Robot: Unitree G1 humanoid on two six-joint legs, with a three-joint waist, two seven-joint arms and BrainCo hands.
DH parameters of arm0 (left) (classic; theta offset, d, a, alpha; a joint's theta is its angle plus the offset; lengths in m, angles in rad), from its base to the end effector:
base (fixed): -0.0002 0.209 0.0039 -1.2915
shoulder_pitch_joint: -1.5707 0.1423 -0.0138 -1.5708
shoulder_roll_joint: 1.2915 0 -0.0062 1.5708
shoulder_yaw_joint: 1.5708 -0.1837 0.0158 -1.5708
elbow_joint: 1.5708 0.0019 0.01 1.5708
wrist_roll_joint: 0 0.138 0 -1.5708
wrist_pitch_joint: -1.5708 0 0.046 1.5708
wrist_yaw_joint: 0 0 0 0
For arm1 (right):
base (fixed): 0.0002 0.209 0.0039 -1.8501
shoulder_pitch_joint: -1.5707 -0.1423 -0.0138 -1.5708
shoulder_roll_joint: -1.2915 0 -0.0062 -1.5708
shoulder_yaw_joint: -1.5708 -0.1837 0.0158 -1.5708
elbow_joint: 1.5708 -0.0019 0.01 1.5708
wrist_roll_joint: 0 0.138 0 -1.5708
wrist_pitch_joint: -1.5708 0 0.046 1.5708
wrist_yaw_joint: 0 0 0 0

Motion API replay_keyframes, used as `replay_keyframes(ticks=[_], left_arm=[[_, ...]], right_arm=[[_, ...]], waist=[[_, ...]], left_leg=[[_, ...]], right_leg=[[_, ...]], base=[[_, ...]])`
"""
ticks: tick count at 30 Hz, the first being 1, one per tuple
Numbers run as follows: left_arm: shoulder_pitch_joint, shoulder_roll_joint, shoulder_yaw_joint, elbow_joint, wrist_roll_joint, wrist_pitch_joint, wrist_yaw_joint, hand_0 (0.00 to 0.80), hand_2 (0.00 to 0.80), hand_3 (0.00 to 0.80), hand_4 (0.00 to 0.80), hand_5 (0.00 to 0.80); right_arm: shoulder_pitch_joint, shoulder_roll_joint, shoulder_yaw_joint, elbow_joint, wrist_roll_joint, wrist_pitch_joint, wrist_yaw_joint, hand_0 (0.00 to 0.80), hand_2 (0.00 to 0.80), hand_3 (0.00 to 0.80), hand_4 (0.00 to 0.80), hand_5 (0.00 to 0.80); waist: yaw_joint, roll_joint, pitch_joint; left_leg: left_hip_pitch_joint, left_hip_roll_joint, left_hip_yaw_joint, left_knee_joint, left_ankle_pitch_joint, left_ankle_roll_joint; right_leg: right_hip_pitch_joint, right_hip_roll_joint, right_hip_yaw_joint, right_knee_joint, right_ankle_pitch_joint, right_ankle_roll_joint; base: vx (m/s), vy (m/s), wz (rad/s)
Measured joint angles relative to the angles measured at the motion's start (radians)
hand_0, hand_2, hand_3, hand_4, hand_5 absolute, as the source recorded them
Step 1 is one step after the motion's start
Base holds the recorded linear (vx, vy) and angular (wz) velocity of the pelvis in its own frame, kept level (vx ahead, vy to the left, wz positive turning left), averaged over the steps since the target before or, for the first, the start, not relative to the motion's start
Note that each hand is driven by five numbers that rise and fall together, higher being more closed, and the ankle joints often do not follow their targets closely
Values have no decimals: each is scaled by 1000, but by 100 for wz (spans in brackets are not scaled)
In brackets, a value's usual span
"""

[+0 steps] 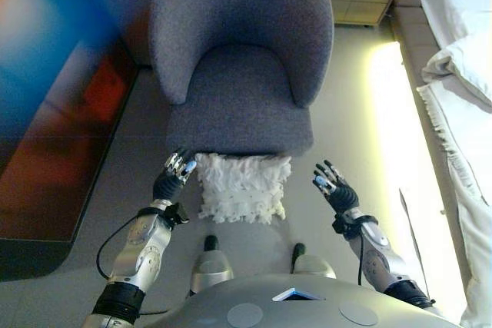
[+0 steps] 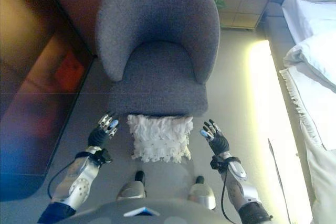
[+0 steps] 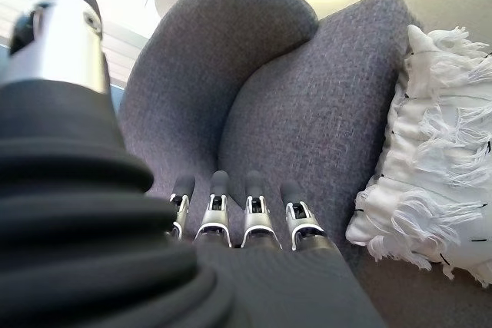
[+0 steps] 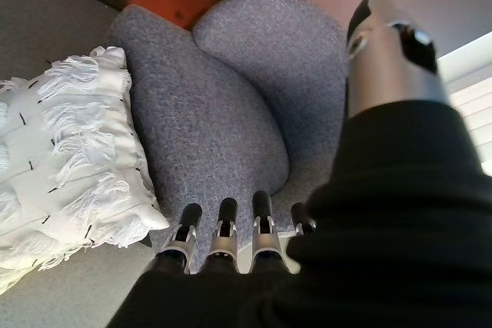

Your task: Pick up the cushion and take it to the sofa

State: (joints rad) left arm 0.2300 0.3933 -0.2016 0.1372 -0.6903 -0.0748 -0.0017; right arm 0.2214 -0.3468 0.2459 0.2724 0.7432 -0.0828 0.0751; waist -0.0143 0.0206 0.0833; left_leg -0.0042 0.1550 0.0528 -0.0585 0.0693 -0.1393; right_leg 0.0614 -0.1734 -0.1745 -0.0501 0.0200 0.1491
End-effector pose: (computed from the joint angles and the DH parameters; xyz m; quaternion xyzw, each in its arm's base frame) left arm 0.1397 0.2069 -0.0125 -0.1484 0.1771 0.0007 0.9729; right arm 0.1295 -0.1979 -0.0364 0.1932 0.2281 0.0138 0.9542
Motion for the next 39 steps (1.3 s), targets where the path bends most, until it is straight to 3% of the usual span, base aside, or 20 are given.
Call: replay_keyframes(ticks=[5, 8, 10, 13, 15, 23, 39], left_arm=[[1, 3, -7, -8, -7, 0, -52, 0, 0, 0, 0, 0], [-4, -27, 17, -48, -251, 62, -168, 0, 0, 0, 0, 0], [-17, -98, 43, -49, -523, 173, -295, 0, 0, 0, 0, 0], [-19, -174, -4, -47, -764, 267, -441, 0, 0, 0, 0, 0], [-15, -192, -36, -46, -819, 287, -498, 0, 0, 0, 0, 0], [15, -187, 38, -47, -824, 307, -536, 0, 0, 0, 0, 0], [51, -176, 29, -54, -794, 305, -480, 0, 0, 0, 0, 0]], right_arm=[[29, 23, -3, -61, 154, 10, 77, 0, 0, 0, 0, 0], [10, 74, -3, -73, 362, 57, 235, 0, 0, 0, 0, 0], [-13, 132, -5, -72, 556, 132, 410, 0, 0, 0, 0, 0], [-64, 194, 10, -75, 745, 213, 605, 0, 0, 0, 0, 0], [-91, 215, 7, -76, 785, 228, 653, 0, 0, 0, 0, 0], [-20, 191, 2, -77, 778, 263, 670, 0, 0, 0, 0, 0], [19, 152, 4, -77, 720, 261, 636, 0, 0, 0, 0, 0]], waist=[[1, -14, -7], [4, -33, -14], [4, -40, -12], [4, -43, -13], [3, -43, -13], [4, -45, -16], [3, -35, -53]], left_leg=[[14, -10, 5, -28, 17, -8], [11, -14, 8, -29, 18, -9], [9, -13, 9, -29, 17, -9], [9, -12, 11, -29, 16, -10], [9, -10, 15, -29, 15, -11], [13, -7, 26, -29, 13, -13], [30, -2, 34, -31, 9, -9]], right_leg=[[4, -5, -1, -16, 14, 11], [4, -7, -3, -27, 17, 13], [3, -7, -7, -28, 17, 13], [1, -8, -7, -28, 17, 13], [-1, -6, -4, -28, 17, 12], [3, -4, 1, -35, 17, 12], [13, -3, 14, -38, 19, 11]], base=[[2, 38, 2], [-46, 9, -2], [-21, -3, 0], [0, 0, 0], [29, 20, -4], [55, -9, -2], [24, -8, -1]])
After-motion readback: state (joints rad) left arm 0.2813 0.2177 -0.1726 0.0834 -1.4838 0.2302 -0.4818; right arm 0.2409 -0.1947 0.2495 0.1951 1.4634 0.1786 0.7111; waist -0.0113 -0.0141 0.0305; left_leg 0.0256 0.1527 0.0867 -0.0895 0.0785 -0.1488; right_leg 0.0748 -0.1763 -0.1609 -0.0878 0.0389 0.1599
